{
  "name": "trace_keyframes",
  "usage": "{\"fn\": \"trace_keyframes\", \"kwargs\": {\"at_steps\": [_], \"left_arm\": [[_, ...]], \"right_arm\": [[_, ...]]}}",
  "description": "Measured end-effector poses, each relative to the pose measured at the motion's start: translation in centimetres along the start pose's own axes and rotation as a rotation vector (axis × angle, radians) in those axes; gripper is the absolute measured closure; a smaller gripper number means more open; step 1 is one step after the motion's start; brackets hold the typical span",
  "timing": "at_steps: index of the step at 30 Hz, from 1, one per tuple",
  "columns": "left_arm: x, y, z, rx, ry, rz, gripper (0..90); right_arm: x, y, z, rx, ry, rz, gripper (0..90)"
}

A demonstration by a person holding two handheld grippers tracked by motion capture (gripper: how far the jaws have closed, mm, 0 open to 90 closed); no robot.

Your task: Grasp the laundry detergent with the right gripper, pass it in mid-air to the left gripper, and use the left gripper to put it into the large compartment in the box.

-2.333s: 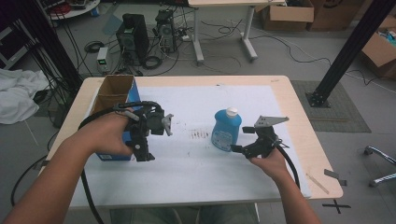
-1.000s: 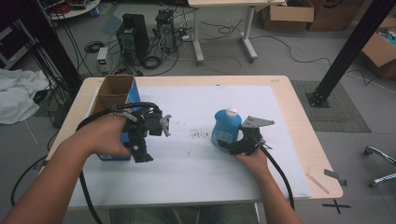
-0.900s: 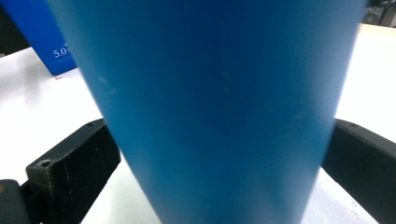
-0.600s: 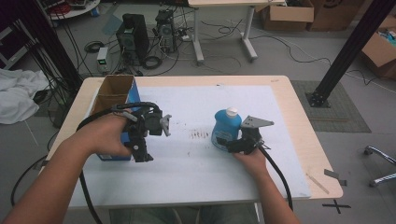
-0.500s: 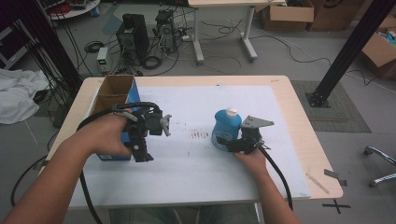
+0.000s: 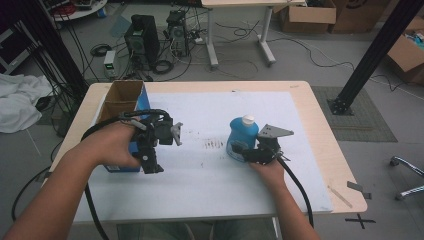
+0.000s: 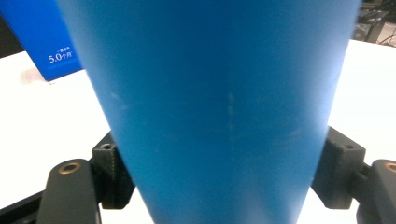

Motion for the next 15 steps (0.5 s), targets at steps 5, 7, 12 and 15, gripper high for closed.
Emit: {"fn": "trace_keyframes", "kwargs": {"at_steps": [5, 7, 12, 15], "left_arm": [[0.05, -0.08, -0.01, 0.000, 0.000, -0.004, 0.1], [0.07, -0.10, 0.03, -0.004, -0.003, -0.004, 0.1], [-0.02, 0.06, -0.03, 0.000, 0.000, -0.006, 0.1], [-0.04, 0.15, -0.05, 0.001, 0.001, -0.004, 0.1]], "right_arm": [[-0.07, -0.16, 0.04, -0.003, -0.004, 0.004, 24.9], [-0.17, -0.24, 0.12, 0.000, -0.002, 0.007, 27.3], [-0.29, -0.19, 0.04, -0.002, 0.014, 0.015, 32.3], [-0.25, -0.14, -0.05, -0.010, 0.013, 0.021, 33.0]]}}
Point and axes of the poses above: each handheld gripper's, and its own axes: x roughly forward along the jaws, y roughly out of its top, z roughly to its right, the point moved 6 cm from there along x, roughly forward along the jaws, and after that the axes turned 12 degrees about x, right-handed, at the moved point
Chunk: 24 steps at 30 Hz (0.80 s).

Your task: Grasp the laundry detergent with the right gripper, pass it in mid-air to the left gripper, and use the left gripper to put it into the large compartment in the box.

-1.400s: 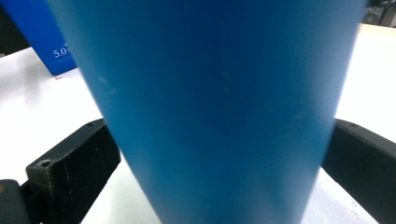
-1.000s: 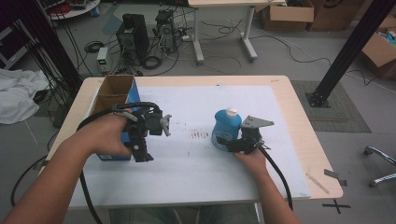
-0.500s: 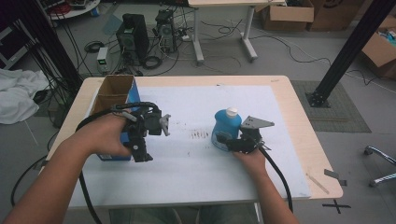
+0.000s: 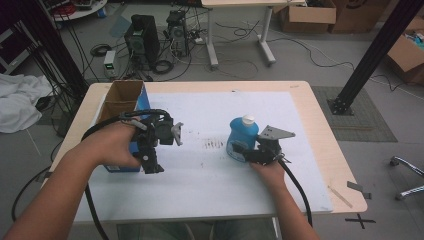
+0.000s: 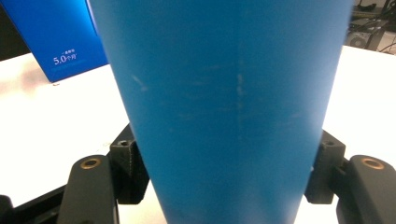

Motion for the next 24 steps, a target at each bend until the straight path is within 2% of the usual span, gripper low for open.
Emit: {"fn": "trace_keyframes", "kwargs": {"at_steps": [12, 24], "left_arm": [[0.19, 0.06, -0.08, -0.003, -0.004, -0.004, 0.1], [0.34, 0.05, -0.24, -0.005, -0.001, 0.001, 0.2]], "right_arm": [[0.02, 0.01, -0.13, -0.005, 0.012, 0.008, 37.4], [-0.13, 0.02, -0.06, -0.014, 0.002, 0.025, 40.7]]}}
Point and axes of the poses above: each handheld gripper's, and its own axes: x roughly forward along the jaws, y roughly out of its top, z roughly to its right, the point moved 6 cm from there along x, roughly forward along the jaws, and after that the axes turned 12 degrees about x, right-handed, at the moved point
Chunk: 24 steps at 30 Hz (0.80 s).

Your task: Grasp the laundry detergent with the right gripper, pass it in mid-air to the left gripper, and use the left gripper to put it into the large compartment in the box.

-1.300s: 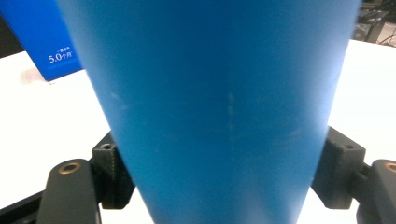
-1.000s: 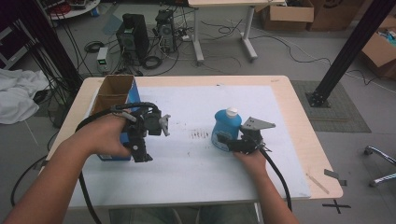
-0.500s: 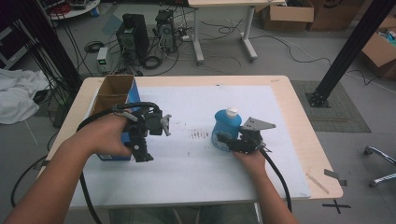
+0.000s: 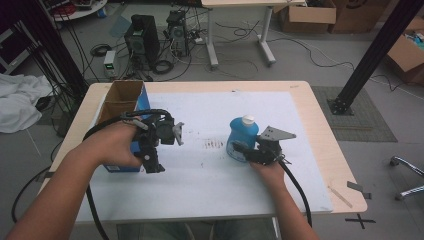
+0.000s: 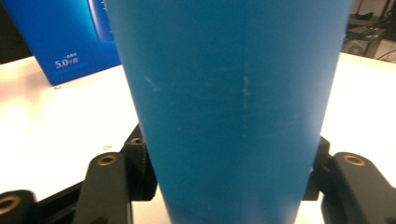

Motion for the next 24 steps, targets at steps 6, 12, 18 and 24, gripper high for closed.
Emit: {"fn": "trace_keyframes", "kwargs": {"at_steps": [6, 12, 18, 24], "left_arm": [[0.0, 0.0, -0.1, 0.002, 0.000, 0.000, 0.1], [-0.1, 0.2, -0.1, 0.002, -0.003, 0.000, 0.2], [-0.4, 0.4, -0.2, 0.009, 0.000, -0.003, 0.3], [-0.9, 1.0, -0.4, 0.018, 0.005, 0.002, 0.3]], "right_arm": [[0.0, 0.0, -0.1, -0.011, -0.010, 0.005, 42.9], [-0.3, 0.3, 0.0, 0.000, 0.005, -0.007, 45.2], [-1.3, 1.3, -1.3, -0.056, 0.042, -0.039, 45.5], [-2.2, 1.9, -3.4, -0.114, 0.120, -0.093, 45.4]]}}
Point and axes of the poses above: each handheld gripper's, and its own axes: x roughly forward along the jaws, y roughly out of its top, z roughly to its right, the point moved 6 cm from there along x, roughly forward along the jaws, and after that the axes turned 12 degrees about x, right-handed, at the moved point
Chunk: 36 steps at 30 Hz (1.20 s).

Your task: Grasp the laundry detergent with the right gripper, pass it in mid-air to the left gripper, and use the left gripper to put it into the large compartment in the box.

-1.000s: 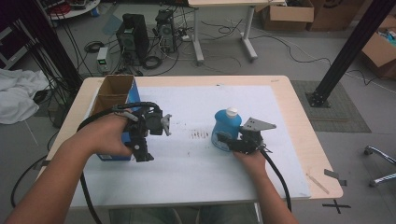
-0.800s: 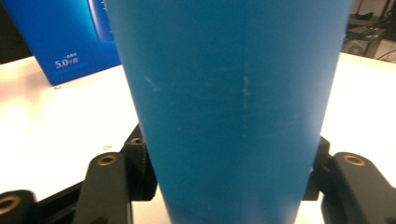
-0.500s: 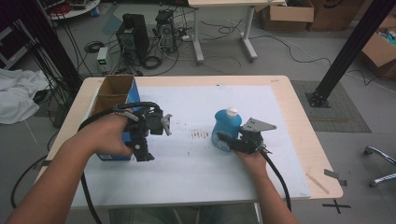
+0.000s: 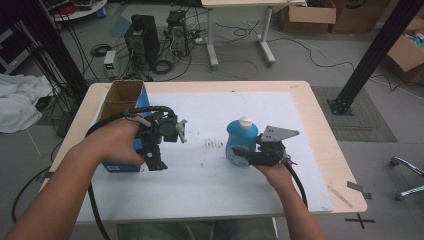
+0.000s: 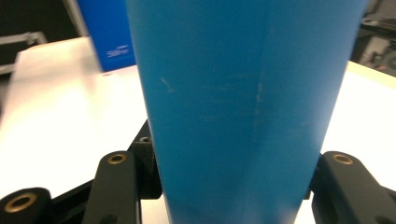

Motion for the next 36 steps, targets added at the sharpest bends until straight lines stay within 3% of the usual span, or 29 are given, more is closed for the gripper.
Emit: {"fn": "trace_keyframes", "kwargs": {"at_steps": [11, 22, 26, 36], "left_arm": [[-0.5, 1.4, -0.3, 0.028, -0.006, -0.012, 0.3], [-0.7, 3.3, -0.2, 0.057, -0.026, -0.033, 0.2], [-0.6, 3.9, 0.0, 0.065, -0.034, -0.037, 0.1], [-0.4, 5.0, 0.7, 0.080, -0.054, -0.044, 0.1]], "right_arm": [[-0.2, -0.5, -3.9, -0.037, 0.147, -0.017, 45.1], [2.8, -1.5, -8.1, -0.079, 0.276, -0.059, 45.2], [4.2, -1.3, -9.3, -0.104, 0.304, -0.070, 45.2], [6.9, -0.5, -10.9, -0.146, 0.331, -0.080, 45.6]]}}
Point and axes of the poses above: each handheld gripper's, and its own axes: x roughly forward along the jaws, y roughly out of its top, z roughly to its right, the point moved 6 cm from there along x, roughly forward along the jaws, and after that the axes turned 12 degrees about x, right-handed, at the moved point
